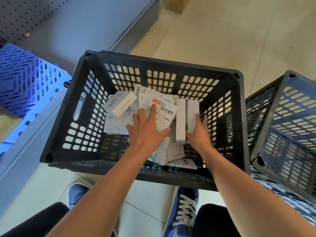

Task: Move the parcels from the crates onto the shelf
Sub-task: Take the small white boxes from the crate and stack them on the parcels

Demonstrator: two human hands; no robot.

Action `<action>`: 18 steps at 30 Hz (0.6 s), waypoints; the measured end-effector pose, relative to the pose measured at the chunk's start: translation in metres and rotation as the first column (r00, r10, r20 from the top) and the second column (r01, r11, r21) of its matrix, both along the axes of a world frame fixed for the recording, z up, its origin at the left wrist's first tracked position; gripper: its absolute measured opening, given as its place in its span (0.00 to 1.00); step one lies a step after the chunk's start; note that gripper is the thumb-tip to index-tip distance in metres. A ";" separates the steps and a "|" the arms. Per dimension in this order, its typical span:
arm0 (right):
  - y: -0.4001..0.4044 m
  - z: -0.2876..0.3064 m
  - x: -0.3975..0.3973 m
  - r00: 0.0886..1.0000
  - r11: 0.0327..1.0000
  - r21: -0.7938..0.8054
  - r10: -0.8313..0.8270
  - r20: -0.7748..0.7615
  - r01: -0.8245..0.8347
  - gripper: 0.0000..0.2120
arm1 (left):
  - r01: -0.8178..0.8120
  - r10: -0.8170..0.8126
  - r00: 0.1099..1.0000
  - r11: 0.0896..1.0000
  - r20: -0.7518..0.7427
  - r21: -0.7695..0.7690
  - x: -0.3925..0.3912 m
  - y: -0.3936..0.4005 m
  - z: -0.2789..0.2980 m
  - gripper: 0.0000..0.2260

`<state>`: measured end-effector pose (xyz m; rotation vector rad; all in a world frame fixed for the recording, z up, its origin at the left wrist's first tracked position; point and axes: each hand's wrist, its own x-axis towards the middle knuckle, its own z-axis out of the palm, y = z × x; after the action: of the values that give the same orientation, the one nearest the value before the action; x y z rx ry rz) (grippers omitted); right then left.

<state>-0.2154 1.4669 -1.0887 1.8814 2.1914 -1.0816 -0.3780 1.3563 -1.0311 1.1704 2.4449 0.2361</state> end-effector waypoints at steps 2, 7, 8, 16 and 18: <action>0.000 0.002 0.001 0.998 0.998 -0.053 -0.025 -0.062 0.022 0.41 | 0.001 -0.001 1.000 1.000 0.000 0.001 0.000 0.000 0.001 0.43; -0.002 0.020 0.001 0.979 0.992 -0.055 -0.125 -0.163 0.117 0.36 | -0.002 0.002 1.000 1.000 0.007 -0.003 -0.003 -0.003 0.005 0.43; -0.003 0.026 0.002 0.978 0.993 -0.041 -0.119 -0.169 0.113 0.35 | -0.008 0.008 1.000 1.000 0.009 -0.003 -0.003 -0.004 0.006 0.43; -0.020 0.075 0.011 0.972 0.990 0.084 -0.088 -0.220 0.109 0.35 | -0.025 0.025 1.000 1.000 0.015 -0.006 -0.006 -0.018 0.031 0.44; -0.030 0.089 0.013 0.971 0.985 0.144 -0.062 -0.231 0.097 0.36 | -0.026 0.026 1.000 1.000 0.005 0.013 -0.005 -0.022 0.044 0.45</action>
<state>-0.2019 1.4364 -1.0002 2.0161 2.4038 -1.2283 -0.3827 1.3340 -0.9873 1.1426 2.4590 0.2620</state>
